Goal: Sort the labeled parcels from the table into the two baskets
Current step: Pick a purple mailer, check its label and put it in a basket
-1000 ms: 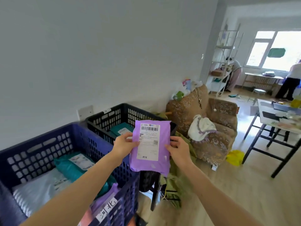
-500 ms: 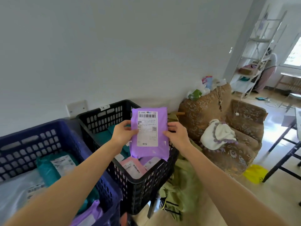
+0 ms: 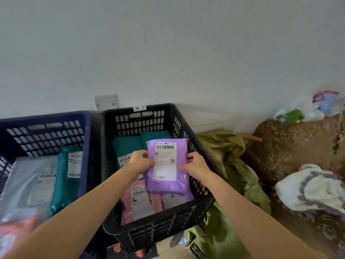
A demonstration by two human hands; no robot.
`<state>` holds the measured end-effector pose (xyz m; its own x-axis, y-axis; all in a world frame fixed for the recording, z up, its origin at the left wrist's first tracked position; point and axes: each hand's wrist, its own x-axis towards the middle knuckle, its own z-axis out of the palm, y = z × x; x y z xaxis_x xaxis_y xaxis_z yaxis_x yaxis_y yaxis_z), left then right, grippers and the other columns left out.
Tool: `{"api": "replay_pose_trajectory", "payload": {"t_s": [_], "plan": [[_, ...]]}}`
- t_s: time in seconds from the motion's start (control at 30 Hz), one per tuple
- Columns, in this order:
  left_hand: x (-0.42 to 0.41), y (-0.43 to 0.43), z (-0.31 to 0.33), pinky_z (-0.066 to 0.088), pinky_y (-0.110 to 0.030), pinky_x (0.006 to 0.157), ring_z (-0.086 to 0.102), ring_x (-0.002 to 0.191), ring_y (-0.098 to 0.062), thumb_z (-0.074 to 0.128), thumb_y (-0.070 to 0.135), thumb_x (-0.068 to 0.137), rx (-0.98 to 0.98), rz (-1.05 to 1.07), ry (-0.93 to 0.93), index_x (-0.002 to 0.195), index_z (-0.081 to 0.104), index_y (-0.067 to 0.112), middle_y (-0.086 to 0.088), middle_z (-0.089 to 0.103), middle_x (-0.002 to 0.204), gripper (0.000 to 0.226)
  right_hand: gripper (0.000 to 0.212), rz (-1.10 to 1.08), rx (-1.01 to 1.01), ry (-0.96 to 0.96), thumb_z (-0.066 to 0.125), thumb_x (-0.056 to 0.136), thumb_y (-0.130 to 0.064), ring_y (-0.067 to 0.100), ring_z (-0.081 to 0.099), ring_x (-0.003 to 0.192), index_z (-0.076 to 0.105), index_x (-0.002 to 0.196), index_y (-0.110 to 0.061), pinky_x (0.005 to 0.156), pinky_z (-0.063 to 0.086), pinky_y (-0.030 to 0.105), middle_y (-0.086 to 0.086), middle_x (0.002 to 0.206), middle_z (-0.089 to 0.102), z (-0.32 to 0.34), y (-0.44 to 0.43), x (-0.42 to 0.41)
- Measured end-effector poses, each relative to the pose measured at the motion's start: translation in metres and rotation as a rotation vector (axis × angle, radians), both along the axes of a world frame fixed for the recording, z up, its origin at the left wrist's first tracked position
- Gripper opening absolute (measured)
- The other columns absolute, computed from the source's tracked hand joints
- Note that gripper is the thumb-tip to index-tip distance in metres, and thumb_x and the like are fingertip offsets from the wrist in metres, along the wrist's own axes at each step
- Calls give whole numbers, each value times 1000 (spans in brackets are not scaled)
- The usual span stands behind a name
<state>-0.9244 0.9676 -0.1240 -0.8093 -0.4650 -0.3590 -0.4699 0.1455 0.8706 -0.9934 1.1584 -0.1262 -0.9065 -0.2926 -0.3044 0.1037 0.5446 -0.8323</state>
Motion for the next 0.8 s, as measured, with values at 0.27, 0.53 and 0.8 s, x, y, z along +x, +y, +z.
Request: {"api": "replay_pose_trajectory", "payload": {"t_s": [0.27, 0.53, 0.8], "plan": [[-1, 5, -37, 57, -27, 55, 70, 77, -20, 67, -3, 83, 74, -113, -317, 90, 60, 6, -7, 70, 90, 13, 73, 185, 155, -163, 73, 81, -10, 24, 52, 118, 30, 141, -14, 88, 49, 34, 8, 132, 50, -35, -5, -20], [-19, 11, -77, 58, -29, 62, 68, 82, -21, 68, -1, 83, 24, -242, -494, 97, 60, 9, -6, 67, 94, 19, 89, 363, 441, -150, 66, 85, -13, 31, 44, 130, 10, 153, -26, 106, 42, 41, 9, 148, 38, -65, -16, -35], [-32, 26, -102, 59, -33, 70, 66, 90, -24, 73, 4, 79, -172, -492, -510, 110, 59, 9, -10, 66, 108, 34, 104, 565, 672, -177, 71, 80, -14, 32, 48, 126, -1, 154, -28, 100, 45, 38, 14, 149, 37, -81, -13, -53]]}}
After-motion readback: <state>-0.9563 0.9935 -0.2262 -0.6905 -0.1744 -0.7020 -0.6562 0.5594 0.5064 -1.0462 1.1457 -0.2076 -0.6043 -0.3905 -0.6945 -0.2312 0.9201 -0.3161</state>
